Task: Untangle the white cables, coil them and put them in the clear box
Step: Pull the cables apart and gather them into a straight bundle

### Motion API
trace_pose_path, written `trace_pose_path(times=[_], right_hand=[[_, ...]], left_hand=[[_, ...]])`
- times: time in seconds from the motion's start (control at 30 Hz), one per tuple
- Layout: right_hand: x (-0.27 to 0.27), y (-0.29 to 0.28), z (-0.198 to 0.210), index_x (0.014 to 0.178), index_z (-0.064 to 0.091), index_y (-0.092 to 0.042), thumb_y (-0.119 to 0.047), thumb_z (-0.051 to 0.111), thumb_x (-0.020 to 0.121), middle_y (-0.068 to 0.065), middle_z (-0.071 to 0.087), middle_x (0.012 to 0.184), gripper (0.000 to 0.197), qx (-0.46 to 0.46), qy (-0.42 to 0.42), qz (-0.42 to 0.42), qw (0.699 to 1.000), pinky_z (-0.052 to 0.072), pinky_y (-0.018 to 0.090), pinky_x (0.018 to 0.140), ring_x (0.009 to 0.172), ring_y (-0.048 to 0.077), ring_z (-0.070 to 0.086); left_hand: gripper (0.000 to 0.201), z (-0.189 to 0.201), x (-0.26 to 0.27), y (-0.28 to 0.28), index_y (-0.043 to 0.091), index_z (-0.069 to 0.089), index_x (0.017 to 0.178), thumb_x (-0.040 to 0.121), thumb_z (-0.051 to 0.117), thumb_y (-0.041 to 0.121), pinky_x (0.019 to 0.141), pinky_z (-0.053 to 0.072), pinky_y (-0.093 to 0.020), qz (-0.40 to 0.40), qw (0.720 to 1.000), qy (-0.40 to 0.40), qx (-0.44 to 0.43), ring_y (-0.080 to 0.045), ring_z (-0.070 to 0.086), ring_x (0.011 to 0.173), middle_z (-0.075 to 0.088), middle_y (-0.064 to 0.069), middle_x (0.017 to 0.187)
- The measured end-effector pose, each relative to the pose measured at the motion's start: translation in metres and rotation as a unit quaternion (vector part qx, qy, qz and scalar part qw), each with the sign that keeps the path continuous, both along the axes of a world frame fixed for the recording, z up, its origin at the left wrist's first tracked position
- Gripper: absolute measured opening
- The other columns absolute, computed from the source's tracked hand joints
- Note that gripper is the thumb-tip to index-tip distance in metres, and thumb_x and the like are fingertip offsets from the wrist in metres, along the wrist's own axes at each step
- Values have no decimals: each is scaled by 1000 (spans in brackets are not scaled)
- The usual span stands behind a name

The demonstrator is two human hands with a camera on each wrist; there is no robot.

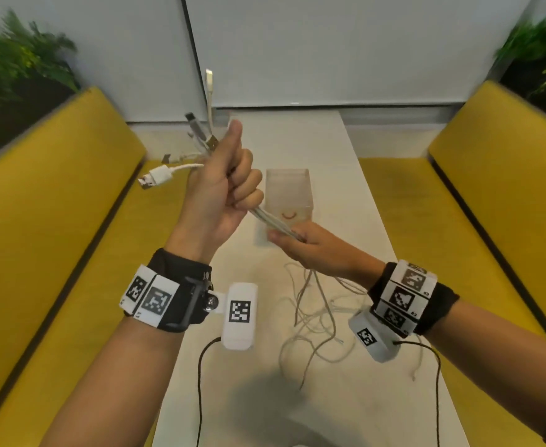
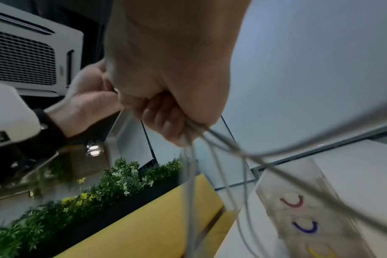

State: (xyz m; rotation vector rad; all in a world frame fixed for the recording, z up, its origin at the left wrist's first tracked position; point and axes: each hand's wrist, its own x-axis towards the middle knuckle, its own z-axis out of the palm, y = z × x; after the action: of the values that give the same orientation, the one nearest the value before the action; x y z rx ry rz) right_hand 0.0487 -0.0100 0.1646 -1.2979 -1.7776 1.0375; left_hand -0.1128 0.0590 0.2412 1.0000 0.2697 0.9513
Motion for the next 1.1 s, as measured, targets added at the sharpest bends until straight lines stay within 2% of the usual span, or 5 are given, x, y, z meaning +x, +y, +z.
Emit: trace_pose_path(times=[0.27,0.53,0.63,0.9,1.1], right_hand=[[12,-11,-10,72,41,-17,-25,36,106,-19,44,63,35,37,-37,2,999,33,11,58,58,1,40],[28,-8,-28,69,46,-12,-40,47,100,-10,41,57,42,102,-138,-42,984,27,20,51,53,8,37],[47,-5,-24,55,42,-30,-40,56,96,-12,40,47,44,53,-156,-53,985,23,21,48,45,6,33],[133,-18,-62,53,38,-22,-67,54,81,-6,34,49,55,-94,-206,-158,961,23,31,52,45,8,27],[128,-6,-28,77,47,-24,-45,62,91,-6,55,67,29,-24,-297,-142,944,38,35,57,61,15,49]], left_hand=[[49,-17,-5,8,21,34,55,94,58,38,40,13,-25,-10,992,-69,-104,-10,10,41,13,4,47],[58,-7,-16,17,21,27,52,102,44,44,41,6,-28,32,993,-68,-95,-11,7,40,12,4,46],[57,8,-31,22,22,27,53,103,42,45,38,8,-26,85,993,-61,-55,-10,8,39,15,6,44],[51,59,-98,44,23,17,63,108,28,42,37,17,-23,265,960,-58,73,-9,11,39,14,5,47],[46,47,-57,18,17,68,95,108,33,44,45,15,-33,248,921,179,241,-11,18,45,26,11,49]])
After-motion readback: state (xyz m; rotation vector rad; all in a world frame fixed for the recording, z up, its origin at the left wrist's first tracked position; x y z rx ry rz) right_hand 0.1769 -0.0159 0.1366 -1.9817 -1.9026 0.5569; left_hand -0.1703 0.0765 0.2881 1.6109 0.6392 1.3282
